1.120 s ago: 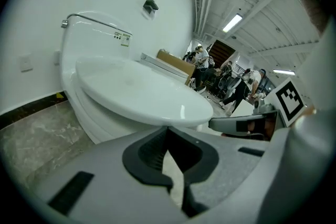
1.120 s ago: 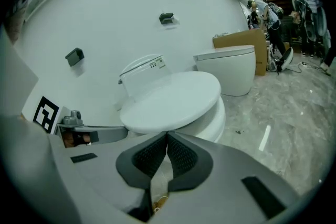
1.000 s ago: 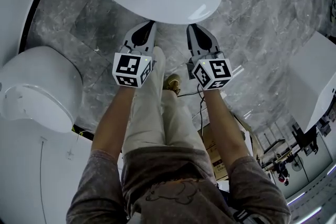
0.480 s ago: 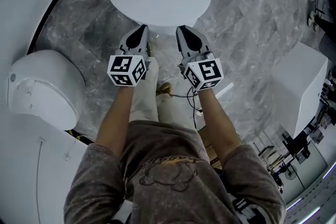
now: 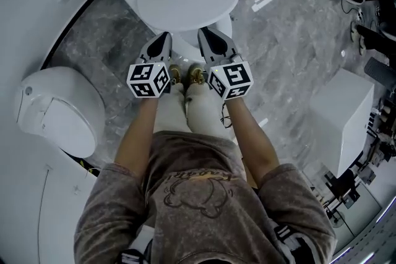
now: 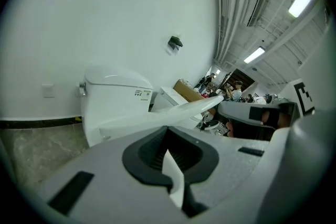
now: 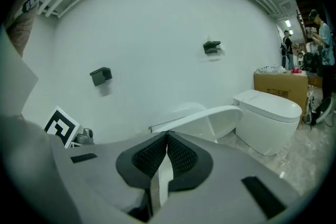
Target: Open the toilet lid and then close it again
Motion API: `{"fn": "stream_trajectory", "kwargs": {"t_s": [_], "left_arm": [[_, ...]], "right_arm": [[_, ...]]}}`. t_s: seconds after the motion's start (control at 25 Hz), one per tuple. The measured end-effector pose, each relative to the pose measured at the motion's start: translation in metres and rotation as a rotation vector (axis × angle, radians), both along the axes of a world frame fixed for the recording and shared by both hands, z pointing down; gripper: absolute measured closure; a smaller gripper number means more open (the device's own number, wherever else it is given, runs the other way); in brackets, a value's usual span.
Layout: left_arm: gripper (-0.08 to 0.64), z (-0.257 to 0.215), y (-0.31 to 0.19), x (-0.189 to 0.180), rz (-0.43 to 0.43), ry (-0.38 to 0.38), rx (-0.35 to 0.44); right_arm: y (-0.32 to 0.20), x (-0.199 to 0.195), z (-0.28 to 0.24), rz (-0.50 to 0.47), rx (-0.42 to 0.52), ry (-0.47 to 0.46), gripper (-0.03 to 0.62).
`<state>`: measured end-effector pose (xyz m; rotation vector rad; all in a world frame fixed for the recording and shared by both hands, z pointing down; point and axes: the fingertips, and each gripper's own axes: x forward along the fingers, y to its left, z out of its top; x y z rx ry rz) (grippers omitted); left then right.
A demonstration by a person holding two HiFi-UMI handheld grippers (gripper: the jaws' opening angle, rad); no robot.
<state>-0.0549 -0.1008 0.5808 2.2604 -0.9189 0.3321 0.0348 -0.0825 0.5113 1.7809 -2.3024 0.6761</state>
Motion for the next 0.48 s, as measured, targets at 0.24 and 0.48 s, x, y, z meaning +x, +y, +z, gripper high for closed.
{"fn": "stream_trajectory", "kwargs": {"t_s": [0.24, 0.48], "left_arm": [[0.551, -0.021, -0.041, -0.009, -0.050, 0.024, 0.016], [0.551, -0.035, -0.084, -0.021, -0.149, 0.015, 0.019]], "right_arm": [[-0.051, -0.012, -0.027, -0.072, 0.054, -0.021, 0.565], [-0.103, -0.027, -0.045, -0.173, 0.081, -0.012, 0.565]]}}
